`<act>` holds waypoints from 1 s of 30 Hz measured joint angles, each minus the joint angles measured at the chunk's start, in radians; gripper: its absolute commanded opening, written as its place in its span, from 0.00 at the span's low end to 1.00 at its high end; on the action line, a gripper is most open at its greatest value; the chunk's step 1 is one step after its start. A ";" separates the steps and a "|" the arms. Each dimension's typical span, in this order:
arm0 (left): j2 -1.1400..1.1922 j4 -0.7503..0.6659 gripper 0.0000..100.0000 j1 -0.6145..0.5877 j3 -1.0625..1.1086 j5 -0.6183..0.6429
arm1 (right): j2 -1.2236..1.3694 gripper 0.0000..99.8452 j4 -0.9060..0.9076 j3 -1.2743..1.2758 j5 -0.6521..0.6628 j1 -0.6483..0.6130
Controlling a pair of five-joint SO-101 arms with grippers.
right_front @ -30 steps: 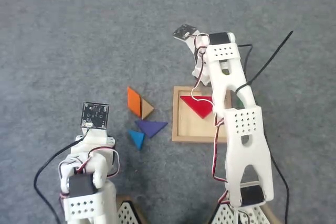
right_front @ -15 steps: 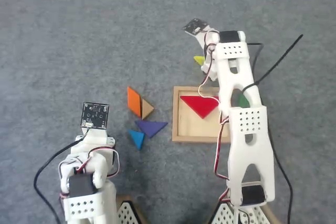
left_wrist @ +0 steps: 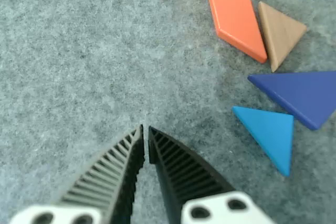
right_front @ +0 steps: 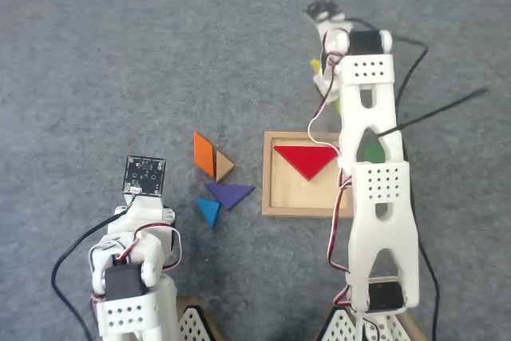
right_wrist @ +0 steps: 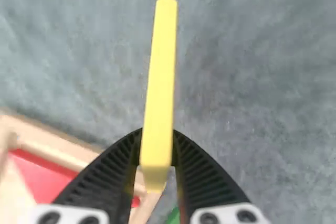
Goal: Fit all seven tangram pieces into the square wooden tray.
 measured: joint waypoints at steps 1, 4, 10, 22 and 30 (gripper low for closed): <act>0.000 0.000 0.02 0.000 0.000 0.000 | -0.002 0.01 0.003 -0.029 -0.025 -0.008; 0.000 0.000 0.02 0.000 0.000 0.000 | -0.006 0.01 0.005 -0.032 -0.086 -0.011; 0.000 0.000 0.02 0.000 0.000 0.000 | -0.244 0.01 0.005 0.342 -0.193 -0.066; 0.000 0.000 0.02 0.000 0.000 0.000 | -1.045 0.01 -0.153 1.355 -0.336 -0.281; 0.000 0.000 0.02 0.000 0.000 0.000 | -1.057 0.01 -0.582 1.873 -0.373 -0.285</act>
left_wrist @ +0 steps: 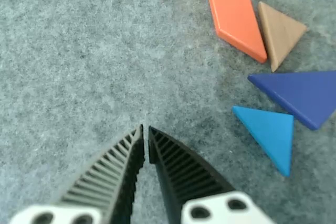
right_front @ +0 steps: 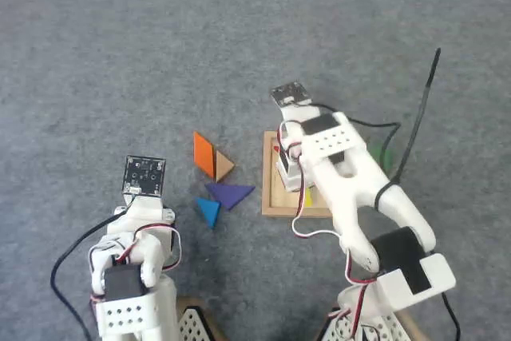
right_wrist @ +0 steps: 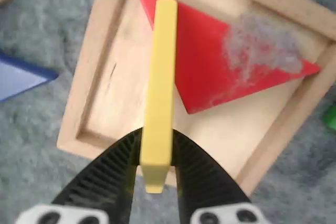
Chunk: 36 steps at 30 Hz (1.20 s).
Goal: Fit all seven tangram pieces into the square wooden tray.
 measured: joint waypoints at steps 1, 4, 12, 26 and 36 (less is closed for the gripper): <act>0.000 0.000 0.02 0.000 0.000 0.000 | 0.000 0.01 -0.026 0.017 -0.029 -0.008; 0.000 0.000 0.02 0.000 0.000 0.000 | -0.003 0.01 -0.060 0.040 -0.138 -0.055; 0.000 0.000 0.02 0.000 0.000 0.000 | -0.003 0.01 -0.071 0.049 -0.221 -0.146; 0.000 0.000 0.02 0.000 0.000 0.000 | -0.005 0.24 -0.071 0.049 -0.221 -0.160; 0.000 0.000 0.02 0.000 0.000 0.000 | -0.005 0.24 -0.071 0.049 -0.221 -0.087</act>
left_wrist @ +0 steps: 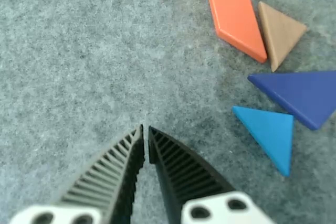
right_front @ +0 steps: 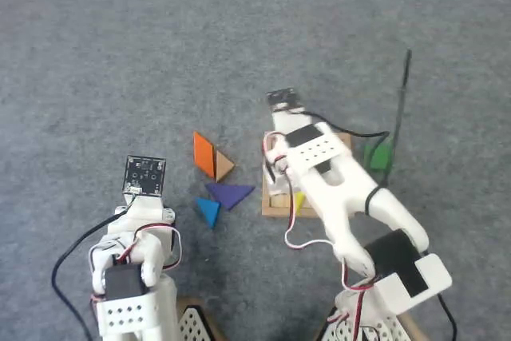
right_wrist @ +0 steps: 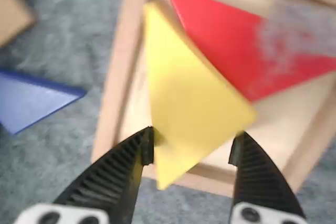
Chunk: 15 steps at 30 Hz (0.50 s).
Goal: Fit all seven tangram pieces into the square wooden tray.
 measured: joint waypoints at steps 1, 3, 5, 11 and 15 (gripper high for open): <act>0.000 0.000 0.02 0.000 0.000 0.000 | 0.000 0.24 0.000 0.000 0.000 0.020; 0.000 0.000 0.02 0.000 0.000 0.000 | 0.000 0.24 0.000 0.000 0.000 0.060; 0.000 0.000 0.02 0.000 0.000 0.000 | 0.000 0.24 0.000 0.000 0.000 0.066; 0.000 0.000 0.02 0.000 0.000 0.000 | 0.000 0.24 0.000 0.000 0.000 -0.008; 0.000 0.000 0.02 0.000 0.000 0.000 | 0.000 0.24 -0.025 0.000 0.000 -0.103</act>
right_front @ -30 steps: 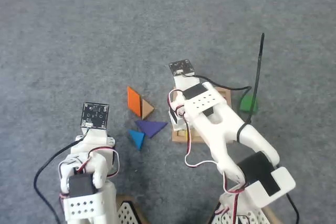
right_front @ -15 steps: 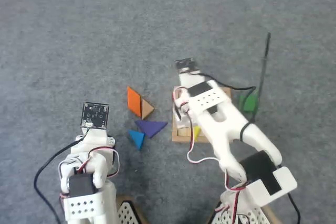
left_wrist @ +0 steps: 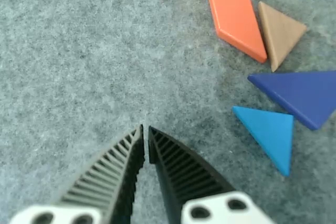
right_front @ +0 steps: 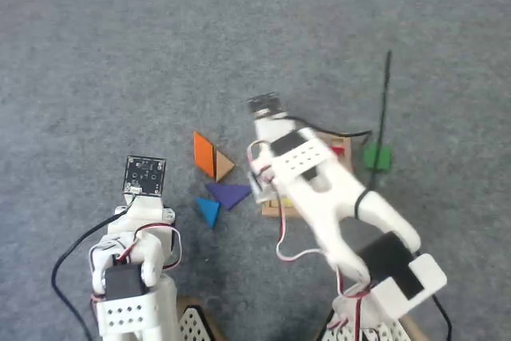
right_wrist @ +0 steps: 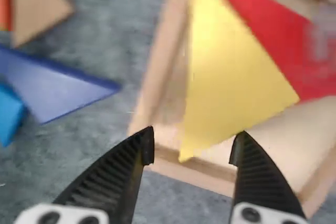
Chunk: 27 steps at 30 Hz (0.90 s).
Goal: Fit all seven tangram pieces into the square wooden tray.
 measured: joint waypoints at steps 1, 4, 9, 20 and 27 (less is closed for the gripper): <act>0.000 0.000 0.02 0.000 0.000 0.000 | 0.000 0.24 -0.008 0.000 0.000 -0.026; 0.000 0.000 0.02 0.000 0.000 0.000 | -0.006 0.24 -0.012 0.000 0.000 -0.063; 0.000 0.000 0.02 0.000 0.000 0.000 | -0.061 0.24 -0.012 0.000 0.000 -0.064; 0.000 0.000 0.02 0.000 0.000 0.000 | -0.242 0.24 0.040 0.000 0.057 0.069; 0.000 0.000 0.02 0.000 0.000 0.000 | -0.175 0.24 0.040 0.098 0.095 0.192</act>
